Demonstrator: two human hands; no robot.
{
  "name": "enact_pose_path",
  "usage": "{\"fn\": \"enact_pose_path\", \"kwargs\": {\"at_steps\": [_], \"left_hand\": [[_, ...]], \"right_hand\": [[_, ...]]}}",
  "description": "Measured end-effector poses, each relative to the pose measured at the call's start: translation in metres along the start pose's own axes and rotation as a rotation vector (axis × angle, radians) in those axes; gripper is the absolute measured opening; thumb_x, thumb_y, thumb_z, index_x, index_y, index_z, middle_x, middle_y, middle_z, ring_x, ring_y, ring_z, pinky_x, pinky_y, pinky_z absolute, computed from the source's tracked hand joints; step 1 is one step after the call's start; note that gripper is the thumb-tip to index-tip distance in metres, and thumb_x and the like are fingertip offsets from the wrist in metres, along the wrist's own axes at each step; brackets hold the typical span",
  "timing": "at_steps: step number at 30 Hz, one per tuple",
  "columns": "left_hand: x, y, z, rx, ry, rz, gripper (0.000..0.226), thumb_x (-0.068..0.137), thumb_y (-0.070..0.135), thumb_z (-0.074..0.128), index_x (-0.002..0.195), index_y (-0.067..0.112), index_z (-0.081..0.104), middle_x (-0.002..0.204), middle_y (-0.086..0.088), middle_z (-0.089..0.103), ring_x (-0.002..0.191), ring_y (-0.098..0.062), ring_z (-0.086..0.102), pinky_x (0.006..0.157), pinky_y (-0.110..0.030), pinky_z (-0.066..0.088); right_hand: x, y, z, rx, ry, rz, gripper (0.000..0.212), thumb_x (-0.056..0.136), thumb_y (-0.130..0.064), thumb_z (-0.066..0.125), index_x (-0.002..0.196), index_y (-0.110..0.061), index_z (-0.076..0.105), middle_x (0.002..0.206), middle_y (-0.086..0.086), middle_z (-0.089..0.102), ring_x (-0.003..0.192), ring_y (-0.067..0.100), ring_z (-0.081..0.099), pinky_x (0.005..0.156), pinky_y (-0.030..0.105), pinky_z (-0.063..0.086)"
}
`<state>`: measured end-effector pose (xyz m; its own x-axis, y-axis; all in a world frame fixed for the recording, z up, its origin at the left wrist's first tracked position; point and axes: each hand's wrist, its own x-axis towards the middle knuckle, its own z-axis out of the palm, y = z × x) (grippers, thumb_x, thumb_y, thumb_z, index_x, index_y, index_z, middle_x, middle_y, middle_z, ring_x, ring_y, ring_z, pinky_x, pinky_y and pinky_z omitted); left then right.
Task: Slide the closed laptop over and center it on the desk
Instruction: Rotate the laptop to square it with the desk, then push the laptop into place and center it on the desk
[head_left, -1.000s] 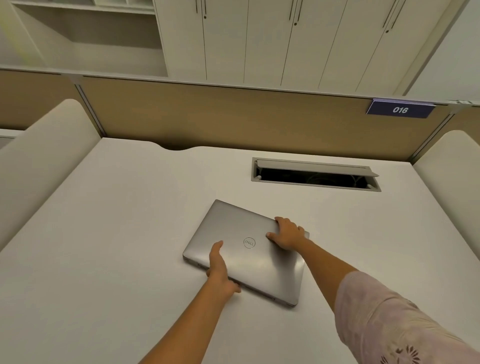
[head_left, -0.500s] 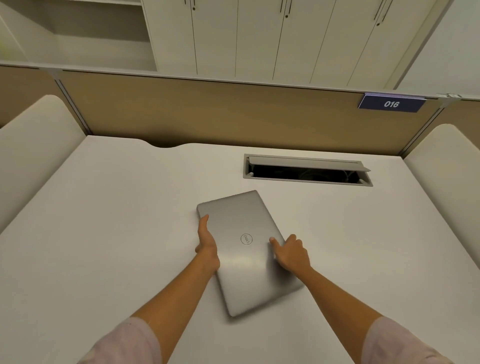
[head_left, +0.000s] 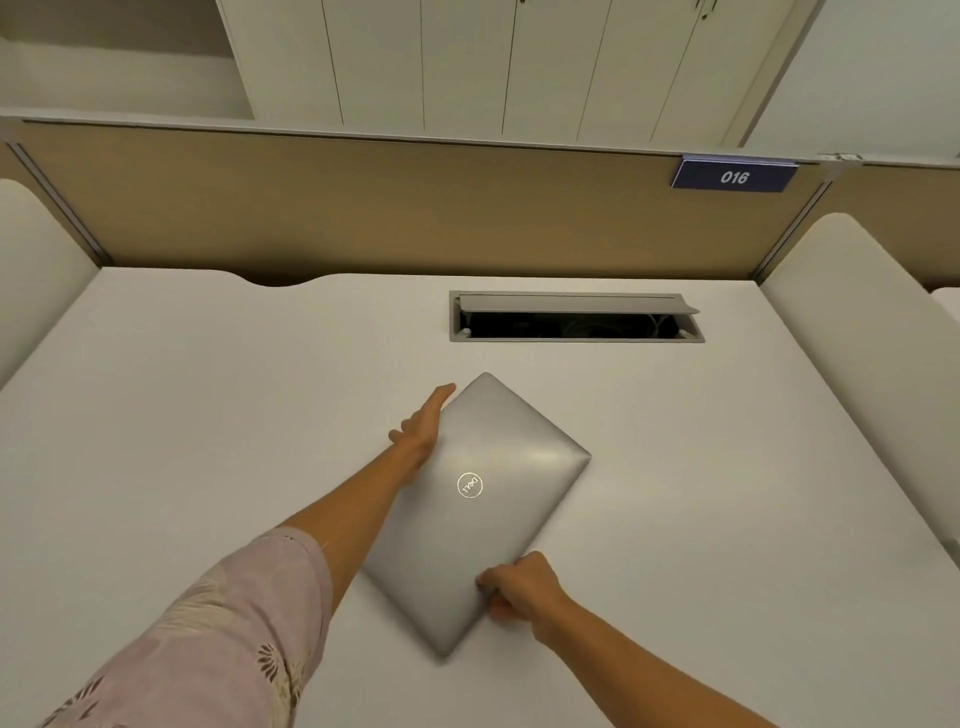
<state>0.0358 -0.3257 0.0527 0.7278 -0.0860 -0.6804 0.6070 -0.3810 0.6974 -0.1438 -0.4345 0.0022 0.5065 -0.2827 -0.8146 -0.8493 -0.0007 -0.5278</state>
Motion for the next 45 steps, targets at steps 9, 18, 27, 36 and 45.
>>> {"fn": "enact_pose_path", "kwargs": {"at_steps": [9,18,27,36,45], "left_hand": [[0.012,0.016,0.042,0.514,-0.078,0.192,0.087,0.079,0.082,0.031,0.147,0.028,0.042,0.155,-0.014,0.034,0.143,-0.036,0.020,0.111,-0.047,0.019],[0.037,0.004,0.072,0.788,-0.134,0.355,0.075,0.077,0.079,0.024,0.137,0.041,0.051,0.146,0.000,0.050,0.132,-0.036,0.030,0.101,-0.040,0.027],[0.015,-0.078,0.057,1.004,-0.048,0.813,0.078,0.097,0.060,0.033,0.157,0.025,-0.001,0.165,-0.006,-0.008,0.151,-0.022,-0.011,0.120,-0.042,-0.012],[-0.034,-0.169,0.021,1.146,0.106,1.036,0.085,0.094,0.069,0.030,0.157,0.016,0.008,0.165,-0.005,0.002,0.152,-0.020,-0.003,0.119,-0.047,0.002],[-0.034,-0.172,0.012,1.301,0.113,1.035,0.090,0.090,0.074,0.033,0.149,0.006,0.036,0.157,-0.013,0.031,0.146,-0.025,0.019,0.112,-0.048,0.018]], "right_hand": [[-0.017,0.003,0.039,0.351,-0.201,0.098,0.015,0.091,-0.017,0.067,0.094,-0.004,0.060,0.069,0.013,0.067,0.054,0.018,0.065,0.058,0.028,0.060],[-0.013,0.007,0.058,0.545,-0.233,0.171,0.018,0.102,-0.012,0.045,0.111,0.001,0.054,0.063,0.015,0.068,0.062,0.022,0.067,0.055,0.030,0.058],[-0.026,0.015,0.000,-0.042,-0.289,-0.095,0.028,0.083,-0.037,0.068,0.081,-0.009,0.065,0.068,0.006,0.074,0.059,0.016,0.073,0.056,0.027,0.059],[0.026,0.045,-0.065,-0.697,0.311,-1.190,0.038,0.093,-0.041,0.058,0.124,-0.020,0.062,0.130,-0.007,0.062,0.125,0.009,0.053,0.106,0.027,0.044],[0.052,0.055,-0.068,-1.212,0.362,-1.263,0.067,0.098,-0.058,0.035,0.152,-0.019,0.033,0.161,-0.002,0.026,0.148,0.019,0.025,0.119,0.039,0.015]]}}
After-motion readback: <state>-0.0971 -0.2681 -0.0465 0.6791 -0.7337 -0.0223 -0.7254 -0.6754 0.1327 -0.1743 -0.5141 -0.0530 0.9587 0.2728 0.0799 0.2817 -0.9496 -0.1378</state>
